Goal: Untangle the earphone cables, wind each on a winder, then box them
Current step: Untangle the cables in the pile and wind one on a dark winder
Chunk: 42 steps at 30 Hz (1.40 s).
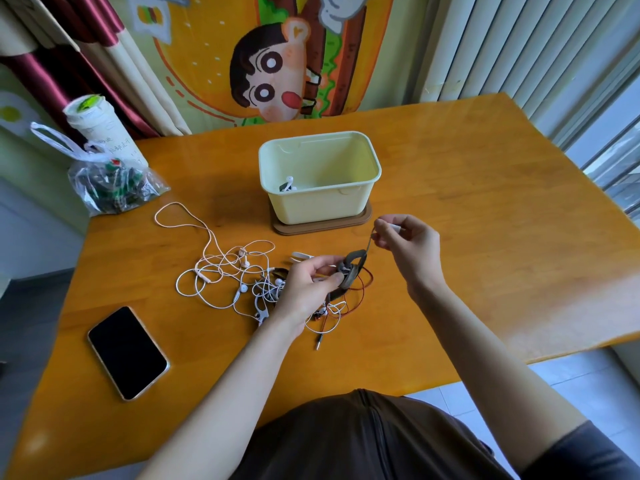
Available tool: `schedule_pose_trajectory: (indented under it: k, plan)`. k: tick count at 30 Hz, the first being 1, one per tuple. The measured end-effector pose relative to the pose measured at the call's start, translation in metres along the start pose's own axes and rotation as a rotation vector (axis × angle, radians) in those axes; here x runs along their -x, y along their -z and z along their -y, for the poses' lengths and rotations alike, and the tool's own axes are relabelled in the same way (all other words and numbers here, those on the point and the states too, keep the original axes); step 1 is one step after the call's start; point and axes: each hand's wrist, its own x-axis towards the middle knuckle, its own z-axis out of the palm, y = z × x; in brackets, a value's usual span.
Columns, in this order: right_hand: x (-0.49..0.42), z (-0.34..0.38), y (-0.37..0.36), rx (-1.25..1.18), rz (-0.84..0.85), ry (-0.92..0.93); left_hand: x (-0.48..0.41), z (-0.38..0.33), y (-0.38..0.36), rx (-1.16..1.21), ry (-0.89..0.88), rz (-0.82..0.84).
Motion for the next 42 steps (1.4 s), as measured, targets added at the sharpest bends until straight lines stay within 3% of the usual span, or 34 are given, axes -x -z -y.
schedule_pose_trajectory:
  k: [8, 17, 22, 26, 36, 42]
  plan:
    - [0.011, -0.006, 0.001, 0.008, -0.017, -0.032, -0.007, 0.01, 0.009, 0.1, 0.098, -0.156]
    - [0.011, -0.01, -0.003, -0.056, -0.003, -0.085, 0.003, 0.011, -0.006, -0.319, -0.157, 0.078]
    - [0.011, -0.015, -0.007, 0.027, 0.022, -0.074, 0.009, 0.007, -0.012, -0.469, -0.245, 0.118]
    - [0.012, -0.013, -0.008, -0.064, 0.107, -0.147, 0.01, 0.008, -0.014, -0.53, -0.241, 0.114]
    - [0.01, -0.015, -0.008, 0.517, 0.334, 0.08, 0.005, 0.018, -0.012, -0.253, -0.06, -0.059]
    - [0.019, -0.015, -0.012, 0.553, 0.314, 0.253, 0.003, 0.009, -0.009, -0.174, -0.092, -0.168]
